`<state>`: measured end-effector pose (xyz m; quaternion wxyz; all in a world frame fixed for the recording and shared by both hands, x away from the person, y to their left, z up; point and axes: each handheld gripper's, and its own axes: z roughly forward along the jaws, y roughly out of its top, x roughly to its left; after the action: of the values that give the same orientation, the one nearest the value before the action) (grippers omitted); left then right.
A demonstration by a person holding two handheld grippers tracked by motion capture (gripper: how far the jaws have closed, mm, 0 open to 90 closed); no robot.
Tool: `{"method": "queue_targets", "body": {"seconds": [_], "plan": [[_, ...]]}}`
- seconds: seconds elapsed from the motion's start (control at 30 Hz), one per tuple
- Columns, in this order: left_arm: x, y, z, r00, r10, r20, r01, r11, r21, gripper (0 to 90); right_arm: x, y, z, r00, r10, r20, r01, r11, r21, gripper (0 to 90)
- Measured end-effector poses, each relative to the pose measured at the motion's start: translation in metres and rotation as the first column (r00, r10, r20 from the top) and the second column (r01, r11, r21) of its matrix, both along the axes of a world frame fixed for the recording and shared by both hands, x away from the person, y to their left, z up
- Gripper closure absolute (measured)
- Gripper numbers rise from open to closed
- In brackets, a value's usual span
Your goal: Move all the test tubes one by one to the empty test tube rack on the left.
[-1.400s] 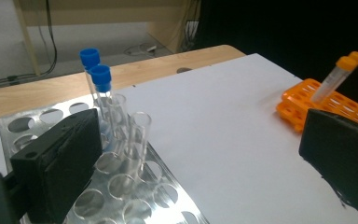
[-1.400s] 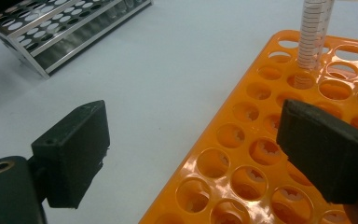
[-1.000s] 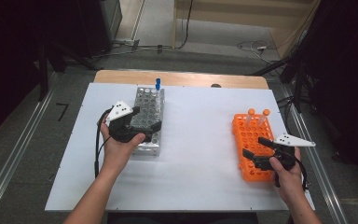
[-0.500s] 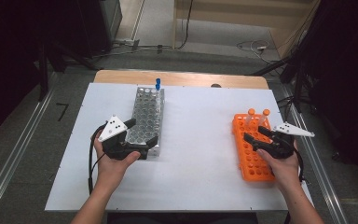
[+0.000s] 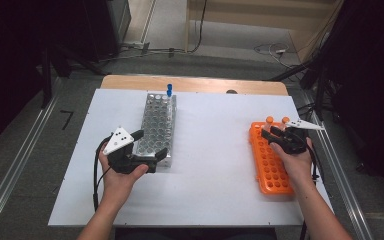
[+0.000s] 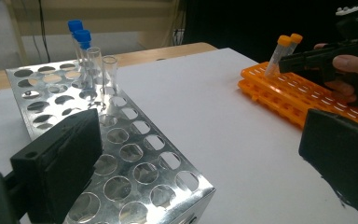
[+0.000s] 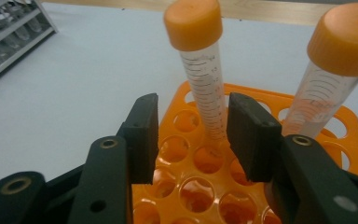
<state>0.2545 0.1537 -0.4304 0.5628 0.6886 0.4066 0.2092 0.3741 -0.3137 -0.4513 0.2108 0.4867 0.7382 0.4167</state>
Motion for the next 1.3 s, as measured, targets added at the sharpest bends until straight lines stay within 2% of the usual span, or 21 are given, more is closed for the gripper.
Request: {"method": "queue_targets", "body": {"seconds": [0.27, 0.43, 0.6, 0.9, 1.03, 1.3], "plan": [[0.0, 0.001, -0.002, 1.0, 0.001, -0.005, -0.001, 1.0, -0.003, 0.0, 0.015, 0.005, -0.005, 0.9978, -0.048, -0.047, 0.044, 0.9963, -0.073, 61.5], [0.001, 0.0, -0.002, 1.0, -0.002, -0.006, 0.002, 1.0, 0.001, 0.0, 0.018, 0.009, -0.005, 0.9977, -0.053, -0.042, 0.047, 0.9911, -0.124, 66.2], [0.001, -0.001, -0.003, 1.0, 0.0, -0.009, 0.0, 1.0, 0.001, 0.0, 0.021, 0.012, -0.006, 0.9966, -0.053, -0.063, 0.043, 0.9885, -0.145, 68.2], [0.001, -0.005, -0.005, 0.9998, -0.007, -0.017, 0.007, 0.9999, 0.009, 0.0, 0.022, 0.016, -0.006, 0.9972, -0.063, -0.04, 0.056, 0.9833, -0.173, 73.1], [0.001, -0.007, -0.004, 0.9999, -0.013, -0.012, 0.013, 0.9999, 0.009, 0.0, 0.02, 0.014, -0.005, 0.9979, -0.062, -0.021, 0.058, 0.9874, -0.147, 73.2], [0.003, -0.008, -0.005, 0.9998, -0.015, -0.015, 0.015, 0.9999, 0.008, 0.0, 0.01, 0.005, -0.002, 0.9971, -0.055, 0.052, 0.058, 0.9957, -0.072, 73.3]]}}
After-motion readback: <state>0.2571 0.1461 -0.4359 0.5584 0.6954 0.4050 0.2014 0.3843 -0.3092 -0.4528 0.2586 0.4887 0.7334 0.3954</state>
